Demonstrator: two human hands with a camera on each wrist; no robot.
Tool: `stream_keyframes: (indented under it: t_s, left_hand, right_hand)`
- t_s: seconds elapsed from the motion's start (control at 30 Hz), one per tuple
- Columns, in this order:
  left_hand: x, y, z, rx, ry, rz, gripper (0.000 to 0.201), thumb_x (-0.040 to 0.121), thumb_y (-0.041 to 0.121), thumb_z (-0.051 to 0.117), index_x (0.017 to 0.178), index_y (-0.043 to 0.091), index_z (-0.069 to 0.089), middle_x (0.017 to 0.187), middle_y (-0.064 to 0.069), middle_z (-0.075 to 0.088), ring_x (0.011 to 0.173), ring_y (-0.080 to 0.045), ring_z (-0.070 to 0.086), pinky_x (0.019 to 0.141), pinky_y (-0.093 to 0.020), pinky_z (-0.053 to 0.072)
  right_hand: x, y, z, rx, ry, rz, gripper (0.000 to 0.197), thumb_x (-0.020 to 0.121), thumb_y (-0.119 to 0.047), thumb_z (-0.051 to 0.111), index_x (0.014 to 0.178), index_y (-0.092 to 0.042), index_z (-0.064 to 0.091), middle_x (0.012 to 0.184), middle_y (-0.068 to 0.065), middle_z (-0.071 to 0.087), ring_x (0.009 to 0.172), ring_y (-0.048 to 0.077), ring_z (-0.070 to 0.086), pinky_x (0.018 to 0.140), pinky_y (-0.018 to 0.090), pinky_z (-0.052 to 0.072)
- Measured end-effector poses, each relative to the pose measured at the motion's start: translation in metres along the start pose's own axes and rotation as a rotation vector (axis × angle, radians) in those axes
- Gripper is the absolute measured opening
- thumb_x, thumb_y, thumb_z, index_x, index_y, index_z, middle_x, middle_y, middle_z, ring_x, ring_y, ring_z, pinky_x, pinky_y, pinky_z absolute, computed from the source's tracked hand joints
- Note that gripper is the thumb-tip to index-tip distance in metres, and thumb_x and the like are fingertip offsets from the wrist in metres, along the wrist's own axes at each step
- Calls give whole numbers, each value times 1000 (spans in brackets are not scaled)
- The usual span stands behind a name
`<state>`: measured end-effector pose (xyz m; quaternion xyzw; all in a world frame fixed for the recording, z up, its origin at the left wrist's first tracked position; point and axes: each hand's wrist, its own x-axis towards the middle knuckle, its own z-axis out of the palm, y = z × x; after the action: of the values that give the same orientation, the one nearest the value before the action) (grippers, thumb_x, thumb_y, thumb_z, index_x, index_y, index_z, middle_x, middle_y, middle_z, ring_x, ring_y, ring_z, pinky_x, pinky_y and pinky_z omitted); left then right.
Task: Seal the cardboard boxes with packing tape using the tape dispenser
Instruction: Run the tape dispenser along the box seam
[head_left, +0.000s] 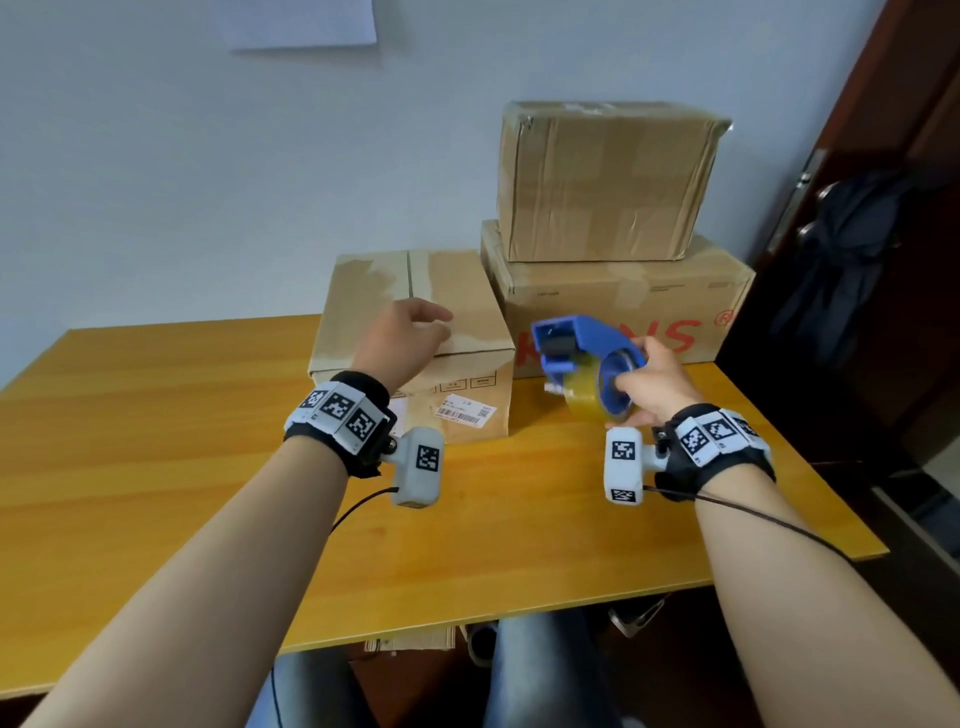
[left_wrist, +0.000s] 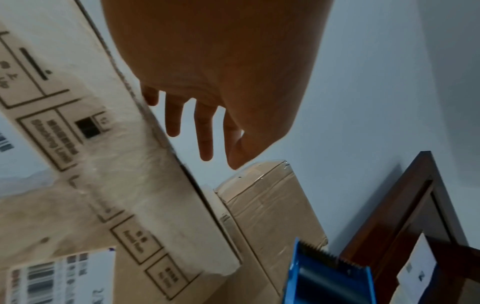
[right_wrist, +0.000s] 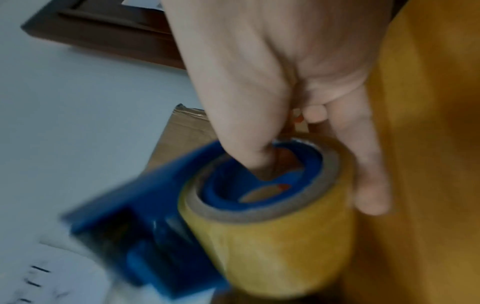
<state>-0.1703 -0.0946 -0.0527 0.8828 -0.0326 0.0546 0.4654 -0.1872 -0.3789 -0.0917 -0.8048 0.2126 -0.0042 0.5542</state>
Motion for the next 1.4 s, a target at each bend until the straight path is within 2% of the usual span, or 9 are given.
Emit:
stream_keyframes:
  t_s: [0.13, 0.33, 0.47, 0.6, 0.73, 0.87, 1.1, 1.3, 1.4]
  left_hand:
    - [-6, 16, -8, -231, 52, 16, 17, 94, 13, 61, 94, 26, 72, 104, 7, 71, 84, -12, 65, 82, -30, 54]
    - [-17, 39, -23, -618, -256, -202, 30, 95, 31, 68, 121, 17, 67, 114, 1, 74, 102, -20, 73, 84, -38, 61]
    - [-21, 42, -25, -863, -358, -400, 36, 94, 36, 68, 123, 16, 66, 120, -7, 69, 110, -29, 70, 79, -40, 61]
    - [-23, 37, -26, -913, -390, -383, 26, 93, 44, 66, 104, 22, 73, 112, 1, 72, 111, -23, 70, 84, -36, 57]
    - [-25, 36, -33, -1043, -389, -386, 19, 93, 45, 66, 94, 26, 66, 106, 8, 73, 103, -19, 71, 84, -33, 54]
    - [-27, 34, -41, -1066, -389, -393, 20, 92, 46, 66, 91, 26, 63, 105, 10, 73, 98, -18, 71, 82, -32, 53]
    - [-26, 32, -44, -1028, -299, -441, 25, 92, 47, 67, 88, 25, 55, 113, 8, 75, 98, -16, 72, 75, -30, 54]
    - [-26, 23, -38, -1026, -207, -480, 16, 93, 32, 70, 103, 24, 61, 96, 12, 74, 88, -12, 72, 69, -27, 54]
    - [-27, 19, -40, -950, -201, -510, 14, 92, 35, 71, 100, 25, 64, 87, 15, 72, 84, -9, 70, 70, -26, 52]
  right_hand:
    - [-8, -33, 10, 382, -26, -31, 53, 90, 17, 52, 127, -20, 42, 126, 9, 46, 94, 39, 59, 55, 52, 60]
    - [-16, -65, 36, 423, 11, -205, 53, 79, 11, 59, 120, -21, 45, 106, 6, 60, 93, 33, 71, 75, 56, 60]
    - [-21, -73, 52, 363, -2, -318, 55, 80, 11, 58, 118, -29, 54, 99, -4, 65, 95, 17, 66, 78, 35, 56]
    - [-24, -76, 57, 377, -21, -343, 52, 82, 12, 56, 108, -34, 57, 98, -6, 66, 96, 16, 66, 77, 28, 52]
    - [-26, -76, 62, 402, -26, -359, 59, 84, 11, 58, 127, -30, 55, 107, -4, 68, 95, 12, 68, 66, 22, 52]
    - [-25, -75, 66, 419, -14, -365, 62, 84, 10, 59, 136, -25, 56, 111, 0, 70, 97, 12, 70, 73, 29, 57]
    - [-29, -75, 70, 366, -3, -444, 65, 82, 13, 59, 106, -47, 58, 115, -7, 67, 102, 12, 68, 74, 27, 58]
    - [-31, -73, 73, 216, 81, -581, 63, 80, 16, 55, 123, -30, 61, 105, -14, 62, 92, 4, 62, 73, 20, 53]
    - [-29, -72, 73, 170, 116, -652, 60, 81, 15, 54, 126, -25, 60, 112, -11, 62, 103, 7, 60, 82, 17, 51]
